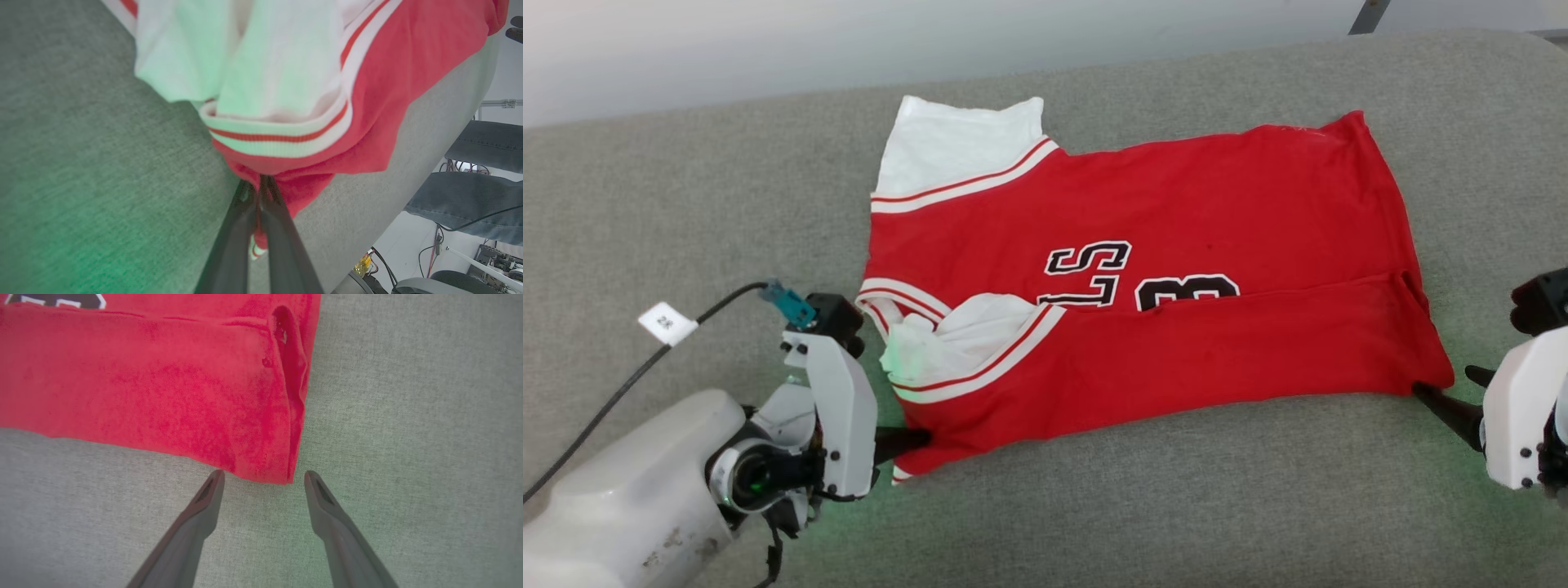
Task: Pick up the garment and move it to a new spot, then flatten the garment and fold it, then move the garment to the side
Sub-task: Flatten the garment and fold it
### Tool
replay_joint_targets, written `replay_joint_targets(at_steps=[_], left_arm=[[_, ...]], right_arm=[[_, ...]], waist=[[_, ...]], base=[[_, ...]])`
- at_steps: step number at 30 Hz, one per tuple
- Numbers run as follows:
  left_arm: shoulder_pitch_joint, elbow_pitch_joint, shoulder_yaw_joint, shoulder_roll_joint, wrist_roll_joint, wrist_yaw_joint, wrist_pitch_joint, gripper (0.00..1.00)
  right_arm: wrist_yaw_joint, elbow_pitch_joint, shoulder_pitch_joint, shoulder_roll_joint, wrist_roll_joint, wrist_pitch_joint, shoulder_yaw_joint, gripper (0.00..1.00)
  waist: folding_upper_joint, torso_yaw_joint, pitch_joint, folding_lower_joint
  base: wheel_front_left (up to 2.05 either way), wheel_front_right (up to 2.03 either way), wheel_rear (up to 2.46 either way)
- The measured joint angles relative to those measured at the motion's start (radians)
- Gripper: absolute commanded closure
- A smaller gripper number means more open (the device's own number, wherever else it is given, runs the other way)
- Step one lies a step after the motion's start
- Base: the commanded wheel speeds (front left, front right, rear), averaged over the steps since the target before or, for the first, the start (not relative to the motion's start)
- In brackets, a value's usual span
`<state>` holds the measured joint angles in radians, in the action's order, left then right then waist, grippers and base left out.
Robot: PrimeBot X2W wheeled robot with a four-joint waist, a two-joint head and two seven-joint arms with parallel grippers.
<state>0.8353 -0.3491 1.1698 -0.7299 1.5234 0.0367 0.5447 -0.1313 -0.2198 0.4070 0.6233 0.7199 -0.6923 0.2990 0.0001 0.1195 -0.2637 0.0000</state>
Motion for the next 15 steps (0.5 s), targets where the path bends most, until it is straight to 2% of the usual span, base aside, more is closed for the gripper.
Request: replay_joint_targets(at_steps=[7,12,13,14,15], left_arm=[[0.006,-0.003,0.002,0.017,-0.012,0.016,-0.009,1.00],[0.006,-0.008,0.000,0.027,-0.013,0.025,-0.019,1.00],[0.006,-0.009,0.000,0.029,-0.013,0.025,-0.021,1.00],[0.006,-0.011,0.000,0.030,-0.015,0.026,-0.023,1.00],[0.005,-0.011,-0.001,0.030,-0.016,0.027,-0.027,1.00]], right_arm=[[0.000,-0.103,0.081,0.009,-0.055,-0.061,0.053,0.00],[0.000,-0.170,0.111,-0.027,-0.034,-0.064,0.074,0.00],[0.000,-0.177,0.117,-0.028,-0.034,-0.057,0.078,0.13],[0.000,-0.181,0.120,-0.028,-0.034,-0.046,0.083,0.58],[0.000,-0.184,0.122,-0.030,-0.028,-0.034,0.087,0.75]], waist=[[0.0000,-0.016,-0.009,0.0000],[-0.0001,-0.025,-0.010,0.0000],[0.0000,-0.026,-0.010,0.0000],[0.0000,-0.027,-0.010,0.0000],[0.0000,-0.027,-0.010,0.0000]], base=[[0.00,0.00,0.00],[0.00,0.00,0.00],[0.00,0.00,0.00],[0.00,0.00,0.00],[0.00,0.00,0.00]])
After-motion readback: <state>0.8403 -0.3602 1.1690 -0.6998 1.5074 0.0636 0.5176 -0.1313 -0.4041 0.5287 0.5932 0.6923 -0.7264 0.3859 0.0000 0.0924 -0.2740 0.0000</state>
